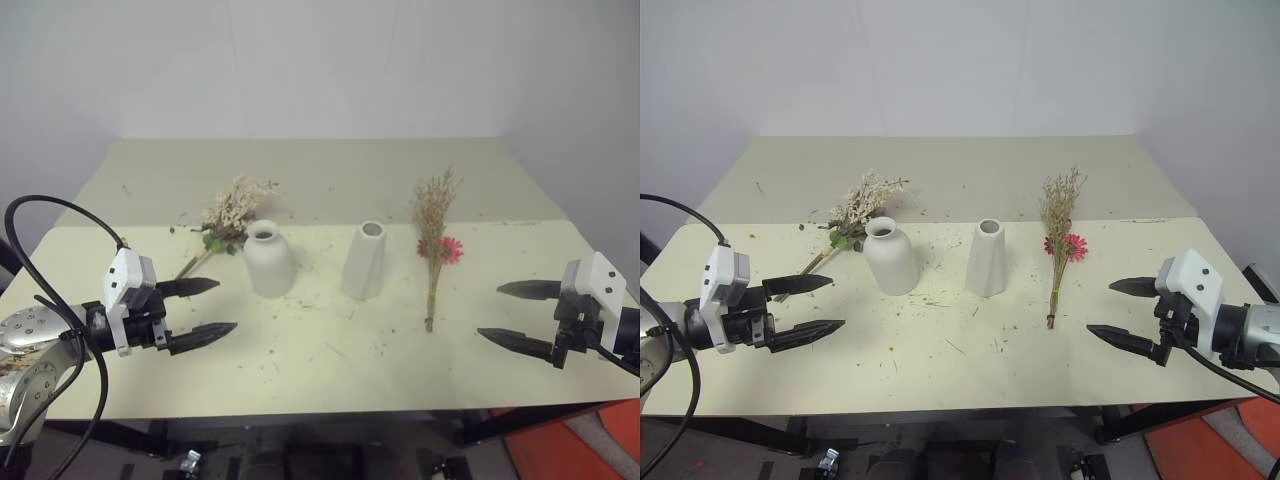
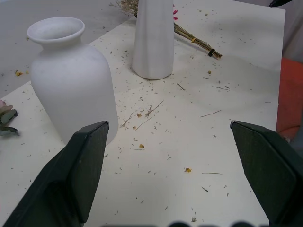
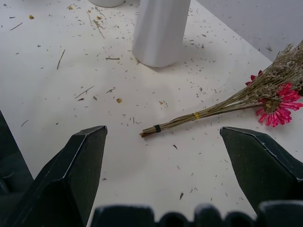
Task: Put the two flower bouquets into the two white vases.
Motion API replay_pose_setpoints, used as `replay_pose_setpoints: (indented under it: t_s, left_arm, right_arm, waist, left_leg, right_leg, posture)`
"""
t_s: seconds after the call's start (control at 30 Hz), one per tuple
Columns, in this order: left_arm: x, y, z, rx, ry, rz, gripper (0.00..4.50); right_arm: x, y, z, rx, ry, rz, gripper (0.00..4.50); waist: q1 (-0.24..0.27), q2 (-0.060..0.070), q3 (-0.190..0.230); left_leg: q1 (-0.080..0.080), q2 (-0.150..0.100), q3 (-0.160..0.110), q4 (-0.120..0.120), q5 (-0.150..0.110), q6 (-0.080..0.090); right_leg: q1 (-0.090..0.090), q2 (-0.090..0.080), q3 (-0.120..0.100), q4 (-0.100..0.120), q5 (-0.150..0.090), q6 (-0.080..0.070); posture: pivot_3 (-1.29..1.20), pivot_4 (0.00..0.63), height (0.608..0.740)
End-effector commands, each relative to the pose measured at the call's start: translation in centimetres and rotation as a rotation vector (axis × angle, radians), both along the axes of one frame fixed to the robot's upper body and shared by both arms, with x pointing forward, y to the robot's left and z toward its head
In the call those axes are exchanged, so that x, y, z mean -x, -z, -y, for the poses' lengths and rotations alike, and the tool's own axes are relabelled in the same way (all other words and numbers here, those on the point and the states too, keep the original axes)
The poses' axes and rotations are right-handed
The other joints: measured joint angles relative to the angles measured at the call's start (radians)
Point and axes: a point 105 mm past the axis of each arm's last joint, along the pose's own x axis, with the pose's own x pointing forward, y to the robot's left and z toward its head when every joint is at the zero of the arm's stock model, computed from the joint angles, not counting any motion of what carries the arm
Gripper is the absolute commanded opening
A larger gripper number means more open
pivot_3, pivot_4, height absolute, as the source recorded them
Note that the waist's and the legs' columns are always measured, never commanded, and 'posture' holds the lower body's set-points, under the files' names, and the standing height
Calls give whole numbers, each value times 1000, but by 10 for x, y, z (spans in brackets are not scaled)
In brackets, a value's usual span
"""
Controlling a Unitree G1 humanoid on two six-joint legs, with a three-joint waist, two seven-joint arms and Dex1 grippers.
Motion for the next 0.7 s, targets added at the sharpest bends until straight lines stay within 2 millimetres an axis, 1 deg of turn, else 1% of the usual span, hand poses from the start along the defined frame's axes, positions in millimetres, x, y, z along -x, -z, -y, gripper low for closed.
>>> replay_pose_setpoints:
  t_s: [0.03, 0.37, 0.5, 0.7]
  left_arm:
    - [2, -8, 0, -12, 8, 34, 4476]
    - [2, -9, -1, -13, -2, 35, 4476]
    - [-4, -13, -4, 3, -49, 54, 4476]
    - [-13, -14, -13, -45, -127, 40, 4476]
  right_arm:
    - [-2, -8, -2, 8, -7, 50, 4500]
    - [-3, -8, -2, 6, -1, 52, 4500]
    - [-4, -9, -5, -17, -2, 56, 4500]
    - [-4, -12, -10, -26, -28, 59, 4500]
  waist:
    - [0, 0, 0]
    - [0, 0, 0]
    - [0, 0, 0]
    - [0, 0, 0]
  left_leg:
    - [0, 0, 0, 0, 0, 0]
    - [0, 0, 0, 0, 0, 0]
    - [0, 0, 0, 0, 0, 0]
    - [0, 0, 0, 0, 0, 0]
  right_leg:
    - [0, 0, 0, 0, 0, 0]
    - [0, 0, 0, 0, 0, 0]
    - [0, 0, 0, 0, 0, 0]
    - [0, 0, 0, 0, 0, 0]
  posture:
    - [0, 150, 740]
    - [0, 150, 740]
    - [0, 150, 740]
    - [0, 150, 740]
